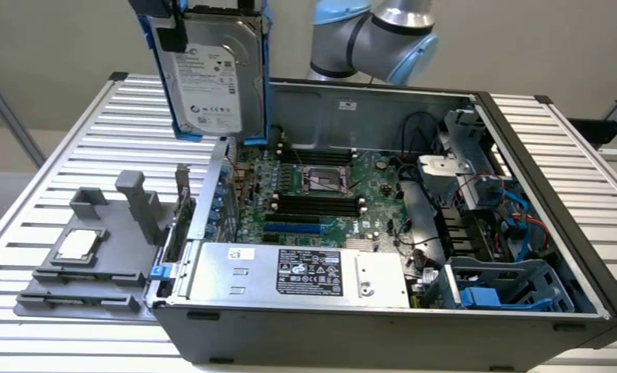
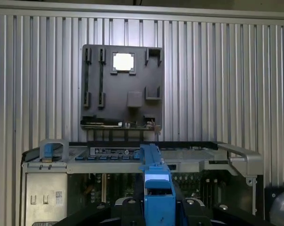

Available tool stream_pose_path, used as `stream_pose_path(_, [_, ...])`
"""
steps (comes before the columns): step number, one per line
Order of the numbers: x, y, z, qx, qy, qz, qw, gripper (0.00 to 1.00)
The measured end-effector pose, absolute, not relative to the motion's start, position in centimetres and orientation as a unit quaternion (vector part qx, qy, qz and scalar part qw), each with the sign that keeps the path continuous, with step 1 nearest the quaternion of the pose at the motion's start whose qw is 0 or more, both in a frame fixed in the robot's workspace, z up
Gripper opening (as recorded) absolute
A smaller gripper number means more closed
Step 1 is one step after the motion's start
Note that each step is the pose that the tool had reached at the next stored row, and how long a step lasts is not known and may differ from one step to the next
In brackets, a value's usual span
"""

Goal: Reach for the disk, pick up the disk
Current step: 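Pick up the disk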

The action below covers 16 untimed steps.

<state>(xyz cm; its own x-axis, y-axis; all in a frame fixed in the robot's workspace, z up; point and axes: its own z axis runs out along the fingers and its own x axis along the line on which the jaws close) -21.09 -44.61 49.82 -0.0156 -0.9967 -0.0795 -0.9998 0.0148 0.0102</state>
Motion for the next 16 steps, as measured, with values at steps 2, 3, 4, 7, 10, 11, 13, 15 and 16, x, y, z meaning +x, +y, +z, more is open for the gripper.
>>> stream_pose_path(2, [-20.5, -45.1, 49.8, -0.701, 0.712, 0.032, 0.025, 0.33])
stream_pose_path(3, [-20.1, -45.3, 49.8, -0.701, 0.712, 0.032, 0.025, 0.33])
stream_pose_path(4, [-19.8, -45.6, 49.8, -0.701, 0.712, 0.032, 0.025, 0.33])
stream_pose_path(7, [-18.4, -46.1, 49.8, -0.701, 0.712, 0.032, 0.025, 0.33])
stream_pose_path(10, [-17.1, -46.4, 49.7, -0.701, 0.712, 0.032, 0.025, 0.33])
stream_pose_path(11, [-16.6, -46.4, 49.7, -0.701, 0.712, 0.032, 0.025, 0.33])
stream_pose_path(13, [-15.7, -46.5, 49.7, -0.701, 0.712, 0.032, 0.025, 0.33])
stream_pose_path(15, [-14.8, -46.5, 49.6, -0.701, 0.712, 0.032, 0.025, 0.33])
stream_pose_path(16, [-14.3, -46.5, 49.6, -0.701, 0.712, 0.032, 0.025, 0.33])
